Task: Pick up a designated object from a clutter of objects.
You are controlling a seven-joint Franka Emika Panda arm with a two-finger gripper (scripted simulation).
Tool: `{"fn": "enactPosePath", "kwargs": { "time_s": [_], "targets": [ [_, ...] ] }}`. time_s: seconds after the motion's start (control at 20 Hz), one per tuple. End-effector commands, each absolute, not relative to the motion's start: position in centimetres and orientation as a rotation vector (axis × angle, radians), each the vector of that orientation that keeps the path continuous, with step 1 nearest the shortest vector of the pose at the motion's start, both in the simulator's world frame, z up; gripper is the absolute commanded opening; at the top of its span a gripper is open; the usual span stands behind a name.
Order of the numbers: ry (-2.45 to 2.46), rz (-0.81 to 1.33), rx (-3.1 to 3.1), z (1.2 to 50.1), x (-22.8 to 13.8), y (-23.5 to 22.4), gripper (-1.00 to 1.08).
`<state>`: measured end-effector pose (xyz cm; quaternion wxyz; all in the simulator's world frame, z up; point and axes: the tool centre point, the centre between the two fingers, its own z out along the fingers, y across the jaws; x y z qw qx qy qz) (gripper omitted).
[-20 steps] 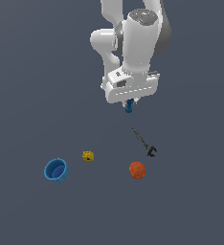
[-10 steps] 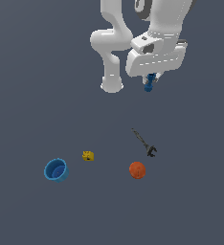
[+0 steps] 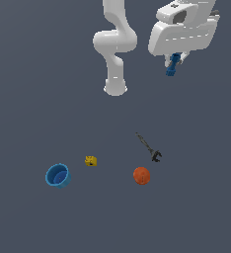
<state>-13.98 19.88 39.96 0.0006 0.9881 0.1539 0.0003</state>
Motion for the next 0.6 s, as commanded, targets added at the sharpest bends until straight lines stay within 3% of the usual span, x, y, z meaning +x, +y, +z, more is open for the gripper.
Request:
{"fn": "enactPosePath", "kwargs": {
  "time_s": [0.0, 0.55],
  "targets": [
    [0.482, 0.0, 3.104, 40.98, -14.27, 20.69, -1.0],
    [0.481, 0.0, 3.105, 41.7, -14.32, 21.31, -1.0]
  ]
}}
